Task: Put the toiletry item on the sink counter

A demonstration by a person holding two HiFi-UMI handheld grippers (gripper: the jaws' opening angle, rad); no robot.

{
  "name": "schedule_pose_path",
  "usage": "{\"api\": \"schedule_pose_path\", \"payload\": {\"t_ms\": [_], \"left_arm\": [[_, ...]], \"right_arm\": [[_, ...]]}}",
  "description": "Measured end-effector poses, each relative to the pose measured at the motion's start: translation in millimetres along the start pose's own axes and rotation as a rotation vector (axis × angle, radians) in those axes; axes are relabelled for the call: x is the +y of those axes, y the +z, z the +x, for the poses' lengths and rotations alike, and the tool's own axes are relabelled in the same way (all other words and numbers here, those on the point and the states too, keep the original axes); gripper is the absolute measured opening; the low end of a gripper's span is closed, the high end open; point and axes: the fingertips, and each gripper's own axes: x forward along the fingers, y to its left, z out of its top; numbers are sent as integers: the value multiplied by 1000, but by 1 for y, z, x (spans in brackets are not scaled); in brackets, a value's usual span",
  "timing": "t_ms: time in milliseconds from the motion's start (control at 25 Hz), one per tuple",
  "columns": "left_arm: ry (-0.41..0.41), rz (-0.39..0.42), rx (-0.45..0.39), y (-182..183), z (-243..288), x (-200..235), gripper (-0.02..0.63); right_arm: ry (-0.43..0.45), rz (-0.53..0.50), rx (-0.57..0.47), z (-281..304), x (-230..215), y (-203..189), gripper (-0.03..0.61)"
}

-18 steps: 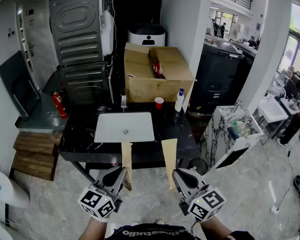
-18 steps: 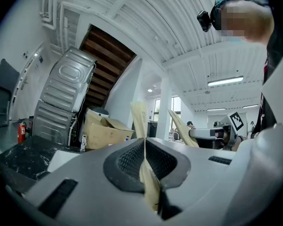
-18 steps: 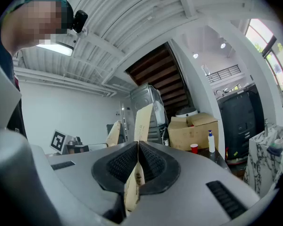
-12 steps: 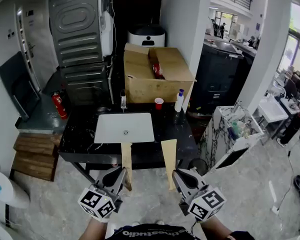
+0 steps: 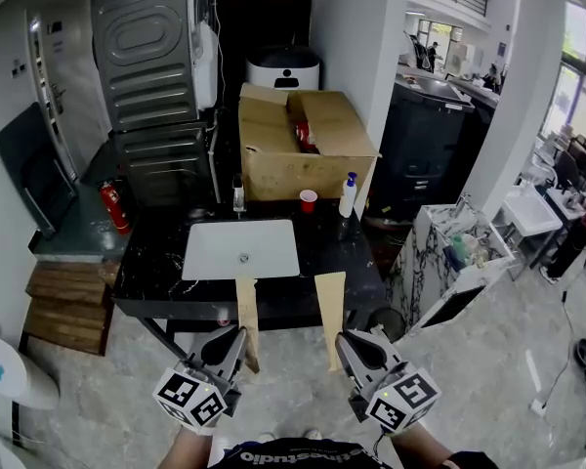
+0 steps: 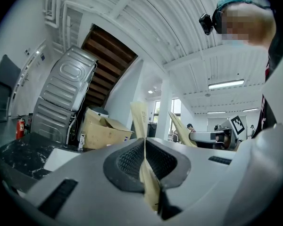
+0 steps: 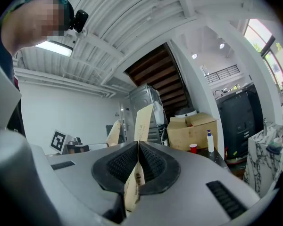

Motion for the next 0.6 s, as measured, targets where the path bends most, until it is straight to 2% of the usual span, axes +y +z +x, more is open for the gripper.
{"api": "schedule_pose_path", "payload": {"t_ms": [600], "left_arm": [[-21,-1,21,-10,20,-9,23]], "right_arm": [[-30,19,-8,-11,-24,2,43]]}}
